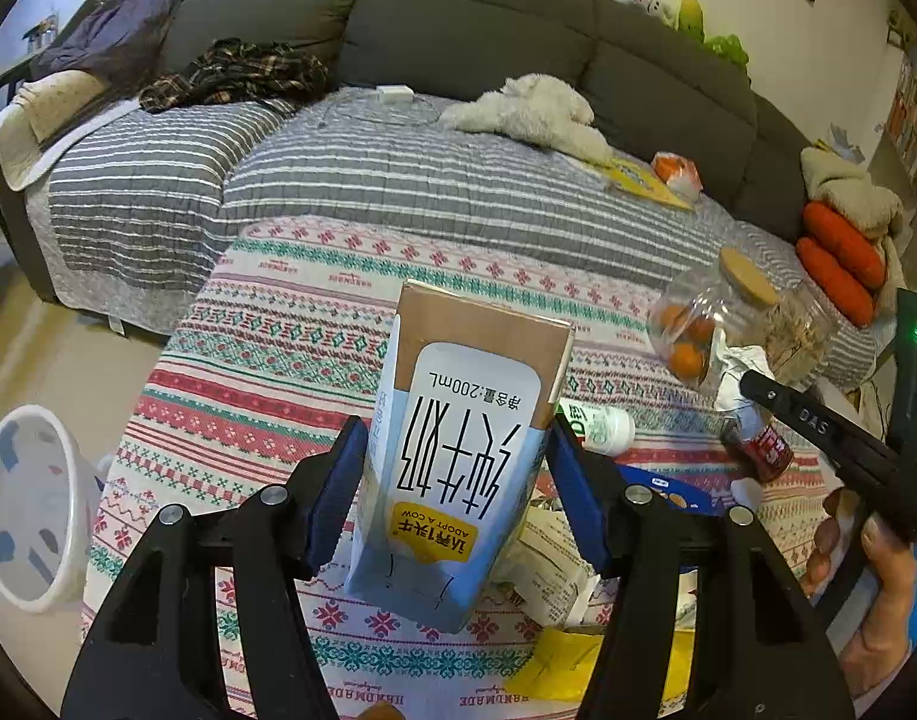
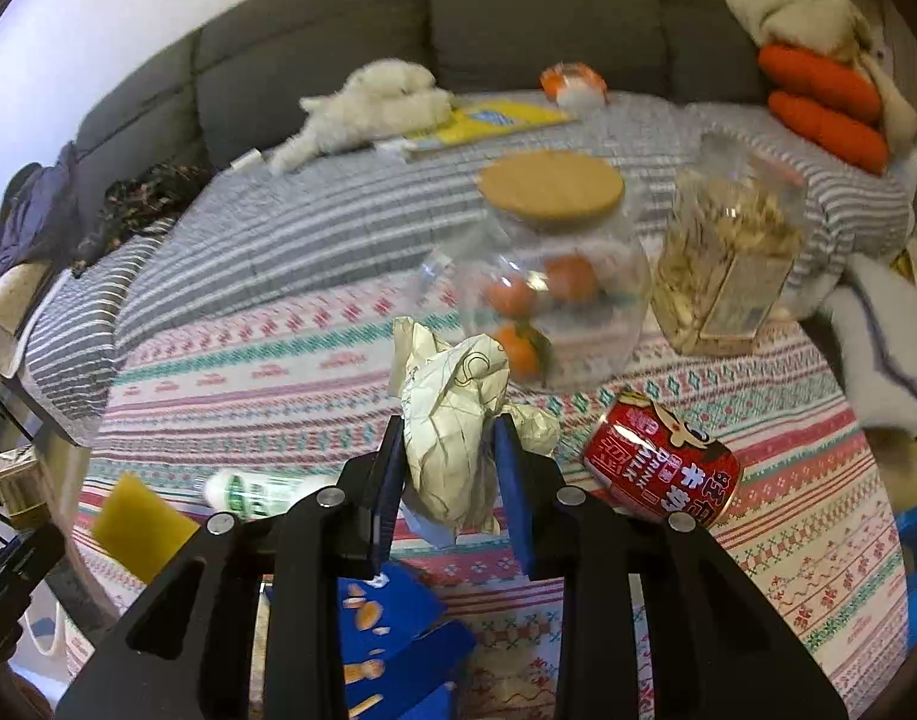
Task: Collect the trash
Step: 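Lift the milk carton and crumpled paper and carry both toward the white bin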
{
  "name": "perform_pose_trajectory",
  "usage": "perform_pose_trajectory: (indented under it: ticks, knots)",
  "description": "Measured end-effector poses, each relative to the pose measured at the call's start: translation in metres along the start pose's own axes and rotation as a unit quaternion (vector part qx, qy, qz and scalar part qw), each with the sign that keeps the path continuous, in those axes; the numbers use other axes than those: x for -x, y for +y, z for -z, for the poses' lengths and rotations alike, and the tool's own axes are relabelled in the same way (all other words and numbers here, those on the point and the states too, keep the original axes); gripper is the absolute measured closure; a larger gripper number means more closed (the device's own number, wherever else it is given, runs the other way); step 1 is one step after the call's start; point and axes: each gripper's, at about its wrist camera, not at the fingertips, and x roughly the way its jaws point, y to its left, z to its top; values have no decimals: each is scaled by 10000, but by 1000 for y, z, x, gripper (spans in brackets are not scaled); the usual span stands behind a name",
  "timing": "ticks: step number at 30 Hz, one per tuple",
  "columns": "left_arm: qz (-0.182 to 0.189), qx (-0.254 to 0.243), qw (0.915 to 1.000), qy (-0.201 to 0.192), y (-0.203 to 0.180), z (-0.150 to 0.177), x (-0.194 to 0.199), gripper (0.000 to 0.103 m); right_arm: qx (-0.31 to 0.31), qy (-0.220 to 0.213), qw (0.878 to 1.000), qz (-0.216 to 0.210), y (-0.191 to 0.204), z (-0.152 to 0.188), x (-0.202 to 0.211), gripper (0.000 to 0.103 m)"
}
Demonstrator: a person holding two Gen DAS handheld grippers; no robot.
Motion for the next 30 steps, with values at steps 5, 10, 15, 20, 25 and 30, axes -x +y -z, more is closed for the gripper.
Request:
perform_pose_trajectory:
  ticks: [5, 10, 15, 20, 25, 30]
  knots:
    - [-72, 15, 9999, -98, 8, 0, 12, 45, 191, -289, 9994, -77, 22, 3, 23, 73]
    - [-154, 86, 9997, -149, 23, -1, 24, 45, 286, -414, 9984, -267, 45, 15, 43, 73]
    - [-236, 170, 9993, -245, 40, 0, 40, 45, 387, -559, 9961, -569, 75, 26, 61, 73]
    - [-330, 319, 9985, -291, 58, -2, 55, 45, 460, -695, 9919, -958, 107, 38, 79, 73]
    - [-492, 382, 9975, -337, 76, -2, 65, 45, 675, -816, 9861, -1283, 141, 50, 93, 73]
    - [-702, 600, 9952, -311, 104, 0, 76, 45, 774, -713, 9795, -1719, 178, 62, 97, 73]
